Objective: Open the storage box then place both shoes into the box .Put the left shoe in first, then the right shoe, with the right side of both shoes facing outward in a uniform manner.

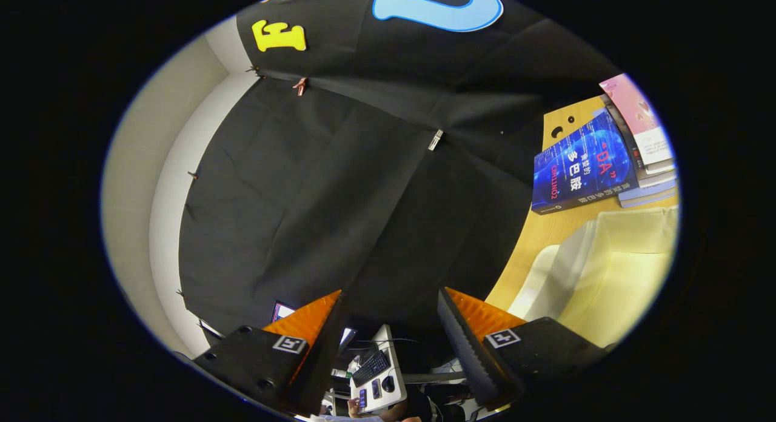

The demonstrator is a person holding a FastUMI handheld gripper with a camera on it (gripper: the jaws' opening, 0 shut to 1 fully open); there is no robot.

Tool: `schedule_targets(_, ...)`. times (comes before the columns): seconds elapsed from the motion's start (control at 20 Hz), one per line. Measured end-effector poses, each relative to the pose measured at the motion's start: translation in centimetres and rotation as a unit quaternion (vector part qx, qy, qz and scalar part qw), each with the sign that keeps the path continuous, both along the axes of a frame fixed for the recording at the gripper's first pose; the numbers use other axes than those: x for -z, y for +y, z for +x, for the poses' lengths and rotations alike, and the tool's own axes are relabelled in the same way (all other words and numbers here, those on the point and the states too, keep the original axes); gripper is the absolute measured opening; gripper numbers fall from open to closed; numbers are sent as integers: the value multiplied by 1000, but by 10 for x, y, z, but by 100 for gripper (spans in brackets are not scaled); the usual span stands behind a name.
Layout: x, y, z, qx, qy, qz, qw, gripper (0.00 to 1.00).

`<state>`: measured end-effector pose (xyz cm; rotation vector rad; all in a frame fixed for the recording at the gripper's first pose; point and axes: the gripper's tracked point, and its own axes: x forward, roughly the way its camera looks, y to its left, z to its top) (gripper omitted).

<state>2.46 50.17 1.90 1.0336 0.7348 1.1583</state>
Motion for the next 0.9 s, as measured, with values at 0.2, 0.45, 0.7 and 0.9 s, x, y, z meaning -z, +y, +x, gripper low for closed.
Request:
schedule_targets(0.2, -6, -44, 0, 33, -7, 9, 999, 95)
schedule_targets(0.45, 0, -135, 6, 101, -38, -20, 994, 96)
schedule_targets(0.7, 32, -237, 4, 183, -62, -99, 976, 96)
schedule_targets(0.9, 84, -325, -11, 239, -50, -197, 950, 96)
